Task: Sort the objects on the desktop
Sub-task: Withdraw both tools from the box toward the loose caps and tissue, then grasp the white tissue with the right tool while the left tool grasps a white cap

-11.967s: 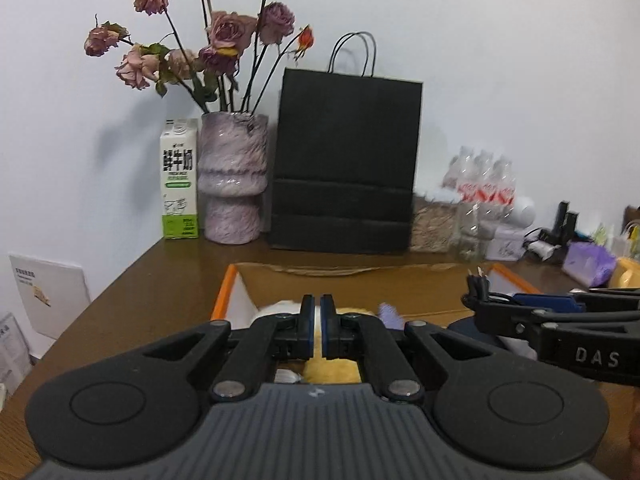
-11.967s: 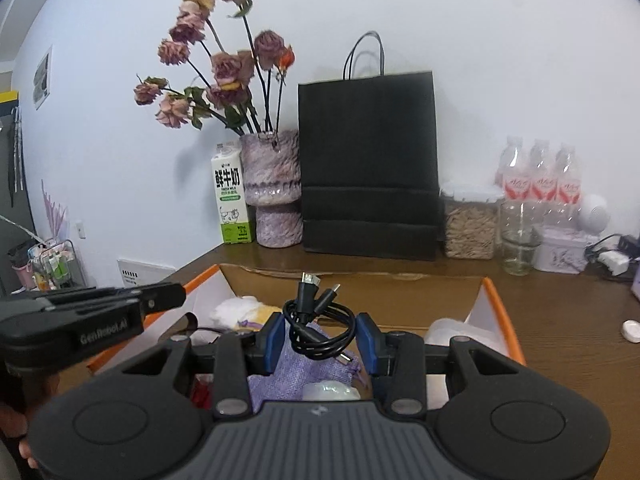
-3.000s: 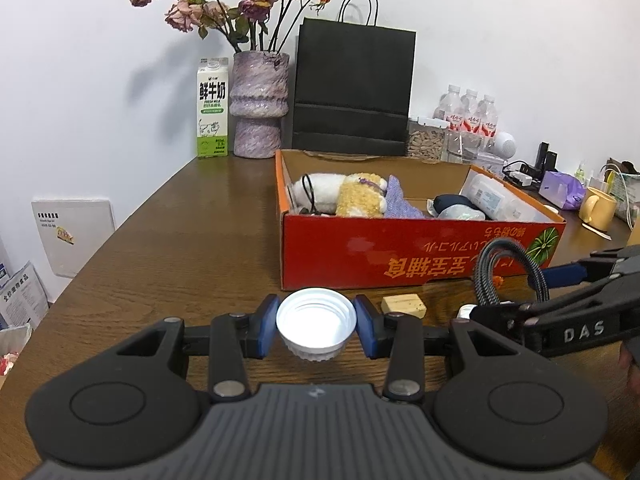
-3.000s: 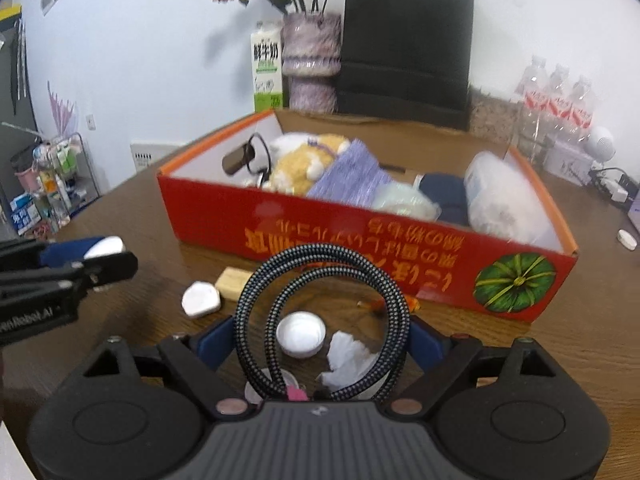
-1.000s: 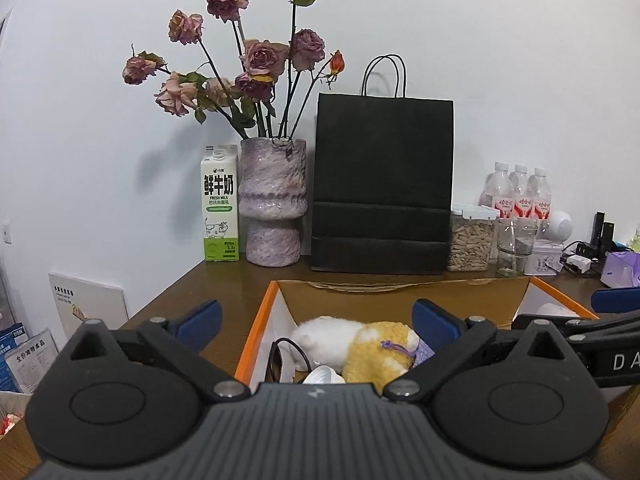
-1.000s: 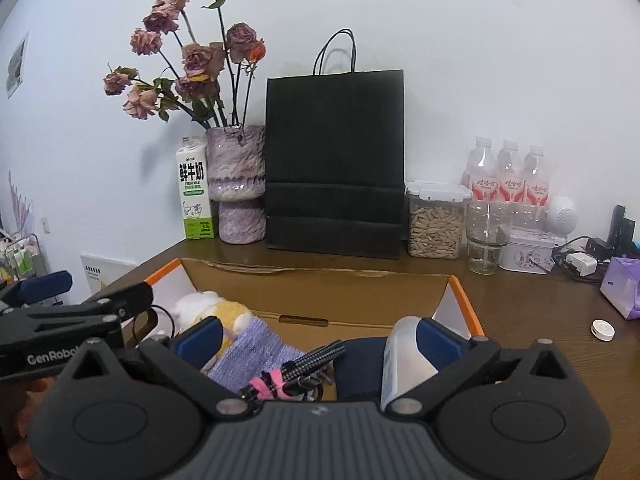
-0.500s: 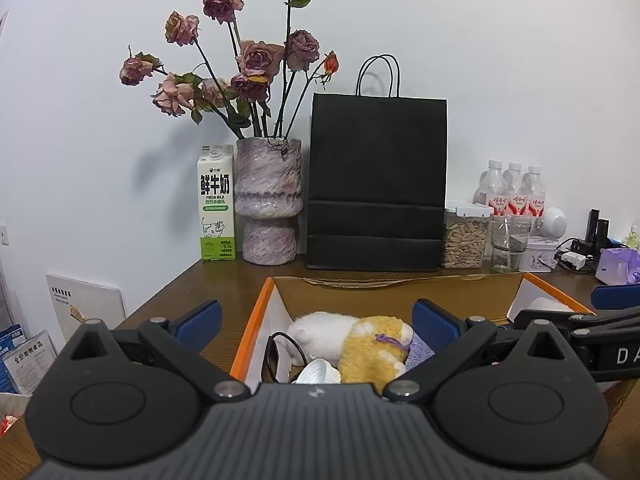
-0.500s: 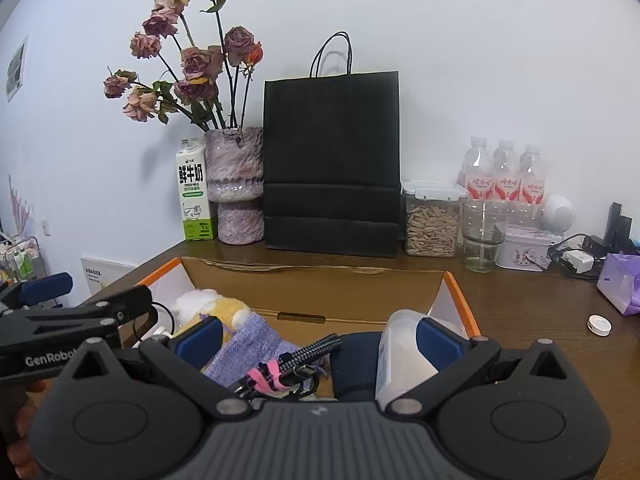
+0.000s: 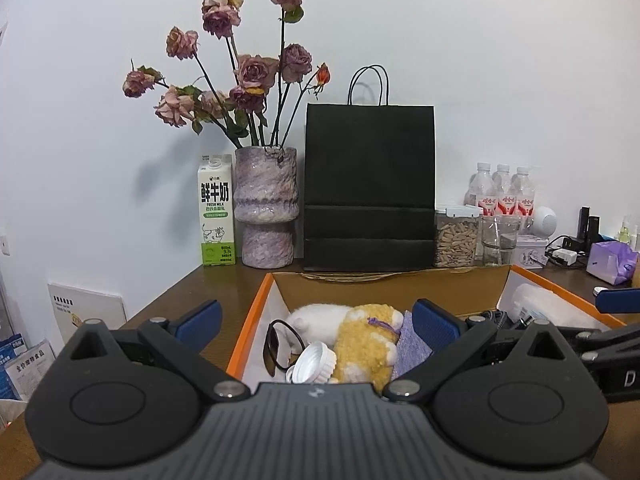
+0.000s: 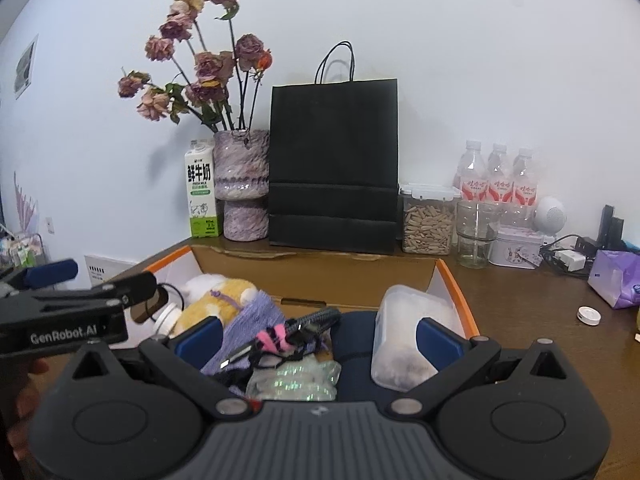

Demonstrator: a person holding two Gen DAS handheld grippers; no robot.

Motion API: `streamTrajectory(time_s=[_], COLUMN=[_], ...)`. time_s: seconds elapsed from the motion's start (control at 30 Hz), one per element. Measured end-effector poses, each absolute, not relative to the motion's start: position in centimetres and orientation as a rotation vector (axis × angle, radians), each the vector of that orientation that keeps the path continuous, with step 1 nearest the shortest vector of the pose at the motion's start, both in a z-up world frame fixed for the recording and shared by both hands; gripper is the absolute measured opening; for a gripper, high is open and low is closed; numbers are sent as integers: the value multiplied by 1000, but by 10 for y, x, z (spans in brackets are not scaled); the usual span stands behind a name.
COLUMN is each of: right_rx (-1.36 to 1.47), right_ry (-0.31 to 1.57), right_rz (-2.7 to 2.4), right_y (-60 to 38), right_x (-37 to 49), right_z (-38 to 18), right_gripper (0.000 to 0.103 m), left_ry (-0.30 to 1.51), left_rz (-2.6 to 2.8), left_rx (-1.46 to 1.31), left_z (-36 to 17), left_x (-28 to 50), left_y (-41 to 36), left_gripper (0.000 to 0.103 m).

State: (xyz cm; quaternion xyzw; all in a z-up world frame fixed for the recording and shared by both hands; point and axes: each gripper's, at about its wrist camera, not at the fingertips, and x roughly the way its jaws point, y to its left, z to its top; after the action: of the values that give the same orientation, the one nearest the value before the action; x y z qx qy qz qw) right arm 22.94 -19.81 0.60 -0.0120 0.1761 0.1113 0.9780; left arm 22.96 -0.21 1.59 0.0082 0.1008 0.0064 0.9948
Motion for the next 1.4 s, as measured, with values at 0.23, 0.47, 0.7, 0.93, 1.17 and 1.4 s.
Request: streamTrajectory(time_s=[0.23, 0.47, 0.7, 0.93, 1.17, 1.4], right_rx=[-40, -51, -56, -68, -71, -60], right_ry=[350, 343, 353, 410, 487, 553], right_rz=[213, 208, 220, 249, 258, 281], right_y=[-200, -203, -206, -215, -222, -222], right_x=[208, 186, 173, 152, 138, 143], right_z=[-6, -14, -17, -20, -29, -37], right_gripper=[103, 103, 103, 103, 103, 103], left_ry=[191, 198, 223, 304, 391, 485], left_rz=[8, 0, 24, 28, 3, -38], left_rx=[44, 70, 82, 55, 55, 41], left_z=[7, 0, -2, -1, -9, -16], left_x=[209, 193, 181, 163, 152, 159], left_y=[-7, -14, -17, -6, 3, 10], left_gripper=[103, 103, 103, 103, 103, 103])
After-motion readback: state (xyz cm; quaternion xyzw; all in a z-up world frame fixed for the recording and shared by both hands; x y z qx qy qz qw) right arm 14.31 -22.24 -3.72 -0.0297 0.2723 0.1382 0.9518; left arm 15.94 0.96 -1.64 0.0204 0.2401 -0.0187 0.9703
